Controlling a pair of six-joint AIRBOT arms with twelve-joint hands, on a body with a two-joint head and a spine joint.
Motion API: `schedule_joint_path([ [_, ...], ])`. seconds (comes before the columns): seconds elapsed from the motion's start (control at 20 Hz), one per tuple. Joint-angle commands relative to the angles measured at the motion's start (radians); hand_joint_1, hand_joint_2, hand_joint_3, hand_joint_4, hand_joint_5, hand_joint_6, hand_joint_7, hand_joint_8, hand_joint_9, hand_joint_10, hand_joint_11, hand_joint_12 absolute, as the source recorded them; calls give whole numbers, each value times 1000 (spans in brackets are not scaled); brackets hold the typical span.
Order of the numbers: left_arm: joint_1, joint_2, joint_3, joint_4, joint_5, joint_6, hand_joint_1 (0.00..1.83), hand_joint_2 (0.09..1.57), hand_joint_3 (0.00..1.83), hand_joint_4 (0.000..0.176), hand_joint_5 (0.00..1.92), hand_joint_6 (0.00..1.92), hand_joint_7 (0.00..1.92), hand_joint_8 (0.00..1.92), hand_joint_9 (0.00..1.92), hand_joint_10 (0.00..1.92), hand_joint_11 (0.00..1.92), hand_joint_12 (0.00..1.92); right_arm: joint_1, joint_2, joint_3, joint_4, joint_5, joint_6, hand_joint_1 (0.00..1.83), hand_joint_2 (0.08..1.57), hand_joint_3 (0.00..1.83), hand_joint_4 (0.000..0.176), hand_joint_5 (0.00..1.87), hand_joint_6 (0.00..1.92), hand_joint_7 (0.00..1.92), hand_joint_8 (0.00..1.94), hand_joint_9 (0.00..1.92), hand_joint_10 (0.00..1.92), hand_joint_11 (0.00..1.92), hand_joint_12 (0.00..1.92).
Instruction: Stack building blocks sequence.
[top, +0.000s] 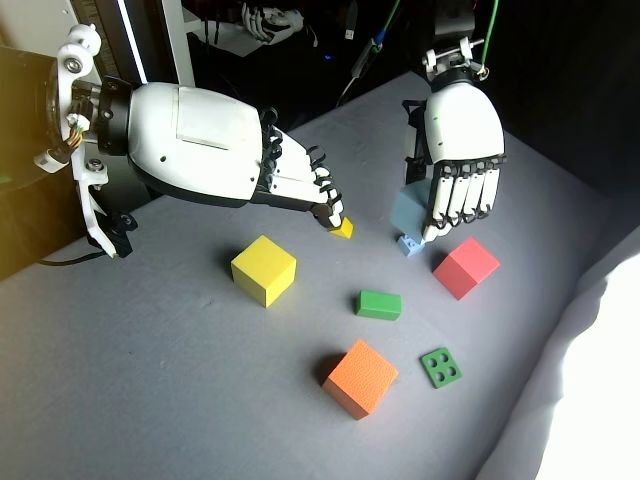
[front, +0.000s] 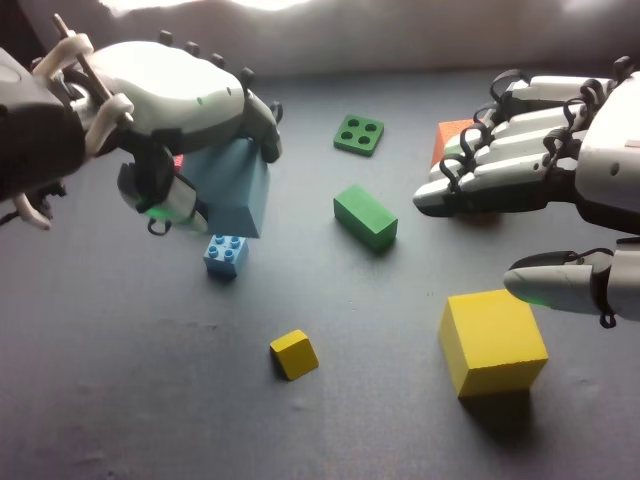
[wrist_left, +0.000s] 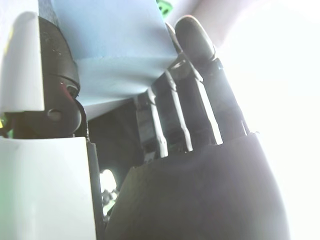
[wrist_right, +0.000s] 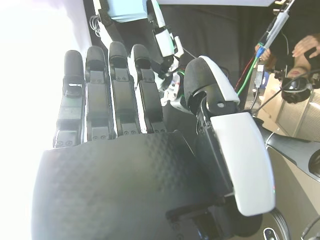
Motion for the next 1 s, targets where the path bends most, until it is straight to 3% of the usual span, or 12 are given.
schedule_joint_path([
  [0.0,-14,3,13,19,-18,8,1270,1127,0,0,1053,720,905,1274,739,1188,449,1428,15,10,-2,27,91,4,271,1422,0,0,391,9,398,9,334,20,0,906],
  [0.05,-14,-5,29,21,-9,8,1256,1113,0,0,1079,675,925,1258,766,1103,464,1425,15,10,-2,27,91,4,272,1422,0,0,391,8,392,5,323,15,0,912],
  [0.15,-17,-23,57,21,0,9,1257,1109,0,0,1094,641,926,1271,789,1108,539,1403,15,10,-2,27,90,4,259,1425,1,0,404,10,402,6,344,20,0,871],
  [0.35,-31,-68,110,28,1,9,1250,1115,0,0,1100,653,897,1292,746,1144,479,1443,16,10,-2,27,90,4,282,1417,0,0,407,5,413,4,353,17,0,880],
  [0.4,-33,-77,123,28,1,9,1340,1151,0,0,1006,755,866,1293,736,1383,468,1480,16,10,-2,27,90,4,264,1423,0,0,396,2,398,3,344,12,0,824],
  [0.45,-35,-85,137,28,1,9,1352,1131,0,0,1077,624,907,1250,764,1395,454,1501,16,10,-2,27,90,4,244,1430,3,0,378,0,391,0,331,4,0,784],
  [0.5,-37,-92,150,28,1,10,1352,1131,0,0,1077,624,907,1250,764,1395,454,1501,16,10,-2,27,90,4,244,1430,3,0,378,0,391,0,331,4,0,784],
  [0.55,-40,-98,163,29,6,10,1364,1137,2,0,1027,715,905,1239,767,1381,491,1454,16,10,-2,27,90,4,254,1427,0,0,366,0,382,0,329,3,0,799],
  [0.6,-43,-104,177,32,7,10,1285,1099,0,0,1134,566,958,1206,803,1149,524,1396,16,10,-2,27,90,4,234,1428,1,0,366,1,386,2,337,6,0,859],
  [0.65,-46,-109,192,36,7,10,1264,1092,1,0,1110,608,982,1190,837,1087,556,1403,16,10,-2,27,90,4,238,1429,1,0,391,10,394,4,345,8,0,851],
  [0.7,-48,-113,205,40,7,10,1348,1130,0,0,1038,701,919,1219,785,1330,504,1441,16,10,-2,27,90,4,263,1424,0,0,408,13,409,7,349,9,0,812],
  [0.95,-55,-126,242,51,6,10,1363,1154,1,0,987,784,875,1280,735,1418,458,1459,16,11,-2,27,90,4,272,1419,0,0,429,10,434,5,379,14,0,884],
])
